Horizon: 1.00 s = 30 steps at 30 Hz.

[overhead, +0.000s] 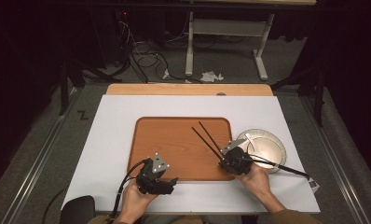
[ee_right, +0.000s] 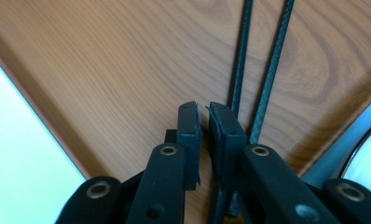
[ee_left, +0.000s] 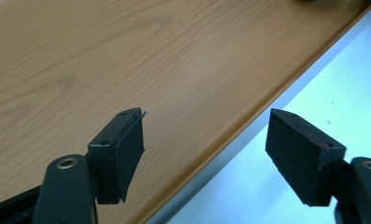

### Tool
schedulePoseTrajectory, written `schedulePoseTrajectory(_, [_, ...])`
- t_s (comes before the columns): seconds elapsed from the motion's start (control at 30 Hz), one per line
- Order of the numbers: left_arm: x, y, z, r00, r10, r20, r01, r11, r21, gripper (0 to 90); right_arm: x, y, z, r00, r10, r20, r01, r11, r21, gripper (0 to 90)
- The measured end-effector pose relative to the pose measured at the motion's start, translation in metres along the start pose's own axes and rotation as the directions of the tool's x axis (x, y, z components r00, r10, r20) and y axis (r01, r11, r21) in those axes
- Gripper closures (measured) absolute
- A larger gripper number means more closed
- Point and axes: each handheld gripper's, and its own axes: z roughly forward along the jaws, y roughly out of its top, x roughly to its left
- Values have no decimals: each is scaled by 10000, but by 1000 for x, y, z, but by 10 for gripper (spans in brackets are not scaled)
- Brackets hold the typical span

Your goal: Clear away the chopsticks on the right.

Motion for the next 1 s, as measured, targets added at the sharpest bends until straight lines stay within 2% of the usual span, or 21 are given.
schedulePoseTrajectory(0.17, [0,0,0,10000,-3,8,3,10000,-7,279,-1,0,0,9999,-113,27,113,9999,-90,802])
schedulePoseTrajectory(0.2, [1,0,0,10000,-11,-18,11,10000,-11,279,0,0,-6,10000,82,-4,-82,9996,-252,791])
schedulePoseTrajectory(0.33, [1,0,-1,10000,-21,-29,21,10000,-55,279,1,-2,-15,9999,19,-103,-26,9980,-629,759])
schedulePoseTrajectory(0.47, [1,0,-3,10000,-21,-12,21,9999,-119,279,3,-10,-27,9994,-311,116,320,9956,-875,713])
schedulePoseTrajectory(0.53, [1,0,-3,10000,-35,-16,35,9999,-161,279,3,-14,-35,9995,-287,150,301,9937,-1077,699])
schedulePoseTrajectory(0.63, [1,0,-3,10000,-43,-19,43,9998,-178,279,1,-22,-44,9999,-121,-121,102,9892,-1459,679])
schedulePoseTrajectory(0.83, [1,0,-3,10000,-31,-24,31,9999,-162,279,3,-37,-53,9999,-134,46,140,9873,-1586,637])
schedulePoseTrajectory(1.0, [1,0,-3,10000,-5,-3,5,9999,-147,279,6,-45,-55,9999,-130,-11,126,9857,-1680,635])
